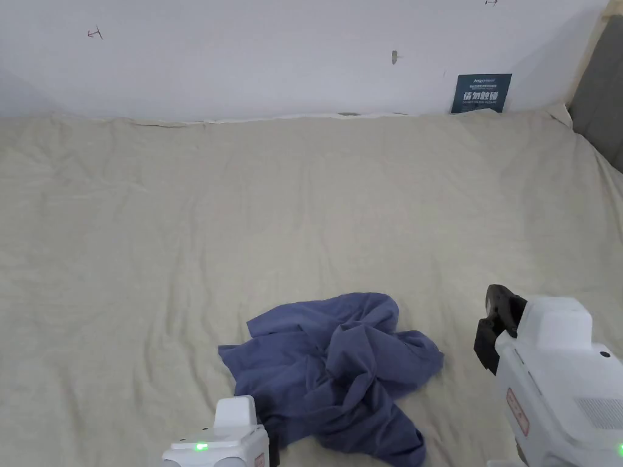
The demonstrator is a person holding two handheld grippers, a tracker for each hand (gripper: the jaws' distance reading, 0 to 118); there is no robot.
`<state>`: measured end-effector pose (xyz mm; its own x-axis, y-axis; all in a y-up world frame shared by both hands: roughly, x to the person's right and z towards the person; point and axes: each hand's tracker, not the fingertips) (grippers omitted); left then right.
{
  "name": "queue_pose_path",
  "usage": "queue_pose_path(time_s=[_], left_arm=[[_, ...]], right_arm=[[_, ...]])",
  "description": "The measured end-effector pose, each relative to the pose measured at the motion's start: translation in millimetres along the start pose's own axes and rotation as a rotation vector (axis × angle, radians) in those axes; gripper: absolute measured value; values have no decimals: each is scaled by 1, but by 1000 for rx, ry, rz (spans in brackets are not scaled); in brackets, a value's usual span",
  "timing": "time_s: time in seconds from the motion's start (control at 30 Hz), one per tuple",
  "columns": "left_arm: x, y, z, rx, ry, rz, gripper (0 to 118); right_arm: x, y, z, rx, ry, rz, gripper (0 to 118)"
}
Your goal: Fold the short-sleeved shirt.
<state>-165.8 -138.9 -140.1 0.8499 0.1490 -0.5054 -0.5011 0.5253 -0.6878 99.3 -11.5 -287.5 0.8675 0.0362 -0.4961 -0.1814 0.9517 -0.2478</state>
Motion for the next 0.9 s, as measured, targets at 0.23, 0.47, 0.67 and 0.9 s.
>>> queue_pose_path(time_s=[0.23,0.47,0.67,0.9], left_arm=[[-22,12,16,126,-128,20,4],[-41,28,13,157,-168,11,4],[-51,33,0,125,-181,5,4],[-52,30,1,126,-181,-9,4]], right_arm=[[13,-21,-73,-307,41,-68,58],[10,-71,-167,-563,58,-87,112],[-8,-92,-199,-718,89,-41,55],[-17,-85,-180,-684,166,2,10]])
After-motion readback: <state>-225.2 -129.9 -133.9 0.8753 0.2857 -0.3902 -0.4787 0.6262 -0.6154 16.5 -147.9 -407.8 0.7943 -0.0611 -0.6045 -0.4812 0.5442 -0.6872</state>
